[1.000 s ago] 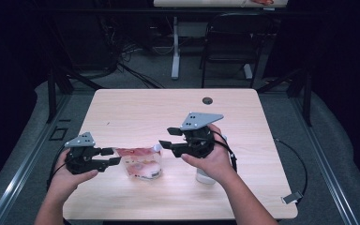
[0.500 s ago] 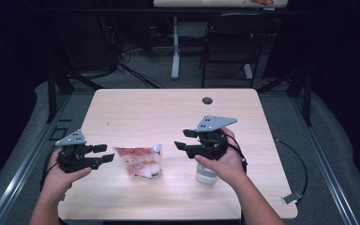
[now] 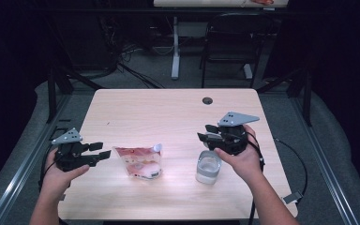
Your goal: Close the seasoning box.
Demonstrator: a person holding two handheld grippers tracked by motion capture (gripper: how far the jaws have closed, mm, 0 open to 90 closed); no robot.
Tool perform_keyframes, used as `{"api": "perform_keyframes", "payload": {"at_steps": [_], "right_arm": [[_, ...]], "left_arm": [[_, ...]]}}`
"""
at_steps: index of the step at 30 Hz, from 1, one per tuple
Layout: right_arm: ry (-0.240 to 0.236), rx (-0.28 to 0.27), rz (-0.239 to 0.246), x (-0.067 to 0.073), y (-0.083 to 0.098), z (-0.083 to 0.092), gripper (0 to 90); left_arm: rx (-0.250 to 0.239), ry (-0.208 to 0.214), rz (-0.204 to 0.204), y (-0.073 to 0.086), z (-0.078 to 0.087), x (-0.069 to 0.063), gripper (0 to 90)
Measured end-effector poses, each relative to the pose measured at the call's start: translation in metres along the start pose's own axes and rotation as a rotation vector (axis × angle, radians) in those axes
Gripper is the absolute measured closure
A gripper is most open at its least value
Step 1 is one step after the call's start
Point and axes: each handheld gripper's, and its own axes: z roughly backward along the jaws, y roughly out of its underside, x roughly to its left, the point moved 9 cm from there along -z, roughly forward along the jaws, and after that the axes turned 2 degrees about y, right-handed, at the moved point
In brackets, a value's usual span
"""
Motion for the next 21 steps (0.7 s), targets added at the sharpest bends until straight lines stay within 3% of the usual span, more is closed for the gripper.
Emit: {"api": "perform_keyframes", "payload": {"at_steps": [6, 13, 17, 21], "right_arm": [[0.056, -0.008, -0.035, -0.020, 0.003, 0.006, 66.7], [0.120, -0.029, -0.049, -0.034, 0.002, 0.012, 84.6], [0.153, -0.014, -0.082, -0.047, 0.006, 0.010, 90.0], [0.163, 0.004, -0.105, -0.054, 0.011, 0.007, 90.0]], "left_arm": [[-0.001, 0.004, 0.001, 0.000, -0.001, 0.001, 46.4], [0.000, 0.006, 0.003, 0.001, -0.002, 0.001, 46.4], [0.003, 0.006, 0.007, 0.002, -0.002, 0.001, 46.4], [0.004, 0.006, 0.014, 0.002, -0.003, 0.002, 46.4]]}}
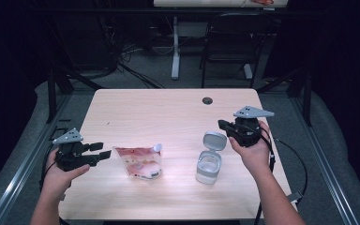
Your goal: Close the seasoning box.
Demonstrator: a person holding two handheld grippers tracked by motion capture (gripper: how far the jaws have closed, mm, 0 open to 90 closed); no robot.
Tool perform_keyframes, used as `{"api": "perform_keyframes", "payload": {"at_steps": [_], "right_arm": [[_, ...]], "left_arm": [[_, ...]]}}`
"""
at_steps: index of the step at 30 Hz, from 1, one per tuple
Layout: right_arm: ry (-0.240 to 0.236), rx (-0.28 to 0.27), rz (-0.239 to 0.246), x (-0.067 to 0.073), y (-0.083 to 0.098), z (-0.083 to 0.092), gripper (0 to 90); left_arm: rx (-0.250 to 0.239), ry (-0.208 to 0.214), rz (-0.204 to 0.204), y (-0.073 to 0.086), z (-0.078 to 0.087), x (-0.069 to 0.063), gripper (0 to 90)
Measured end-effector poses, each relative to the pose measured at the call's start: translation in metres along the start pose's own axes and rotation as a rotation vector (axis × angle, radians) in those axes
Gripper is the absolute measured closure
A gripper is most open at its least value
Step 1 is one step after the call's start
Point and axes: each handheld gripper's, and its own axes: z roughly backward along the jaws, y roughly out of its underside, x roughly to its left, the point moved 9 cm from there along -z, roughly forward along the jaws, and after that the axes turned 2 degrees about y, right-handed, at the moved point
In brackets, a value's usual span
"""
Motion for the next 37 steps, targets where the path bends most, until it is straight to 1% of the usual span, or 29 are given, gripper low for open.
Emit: {"api": "perform_keyframes", "payload": {"at_steps": [2, 4, 7, 11, 12, 15, 24, 28, 30, 31, 33, 36, 37], "right_arm": [[0.003, 0.009, -0.013, -0.002, 0.004, -0.003, 90.0], [0.002, 0.030, -0.018, -0.004, 0.010, -0.006, 90.0], [-0.008, 0.039, -0.035, -0.004, 0.017, -0.010, 90.0], [-0.014, 0.051, -0.040, -0.003, 0.025, -0.012, 90.0], [-0.015, 0.055, -0.039, -0.003, 0.026, -0.012, 90.0], [-0.024, 0.051, -0.048, -0.001, 0.029, -0.012, 90.0], [-0.048, 0.043, -0.038, 0.008, 0.035, -0.007, 89.8], [-0.062, 0.026, -0.036, 0.014, 0.038, -0.004, 89.3], [-0.060, 0.022, -0.029, 0.016, 0.040, -0.001, 89.0], [-0.067, 0.016, -0.036, 0.018, 0.040, -0.001, 89.0], [-0.067, 0.014, -0.031, 0.019, 0.041, 0.001, 88.5], [-0.061, 0.001, -0.022, 0.021, 0.041, 0.004, 85.2], [-0.054, -0.002, -0.020, 0.021, 0.041, 0.006, 82.0]], "left_arm": [[0.000, 0.000, 0.000, 0.000, 0.000, 0.000, 46.4], [-0.002, 0.000, 0.001, 0.000, 0.000, 0.000, 46.4], [0.000, -0.002, -0.003, 0.000, 0.000, 0.001, 46.4], [0.001, -0.004, 0.001, 0.000, 0.000, 0.001, 46.4], [0.000, -0.003, -0.004, 0.000, 0.000, 0.001, 46.4], [0.000, -0.002, 0.001, 0.000, 0.000, 0.001, 46.4], [0.003, -0.004, 0.001, 0.001, -0.002, 0.001, 46.4], [0.006, -0.005, -0.002, 0.002, -0.001, 0.002, 46.4], [0.004, -0.004, 0.003, 0.002, -0.001, 0.002, 46.4], [0.003, -0.004, 0.003, 0.002, -0.001, 0.003, 46.4], [0.001, -0.005, 0.008, 0.002, -0.001, 0.003, 46.4], [0.001, -0.006, 0.005, 0.001, 0.000, 0.003, 46.4], [0.002, -0.006, 0.003, 0.001, 0.000, 0.004, 46.4]]}}
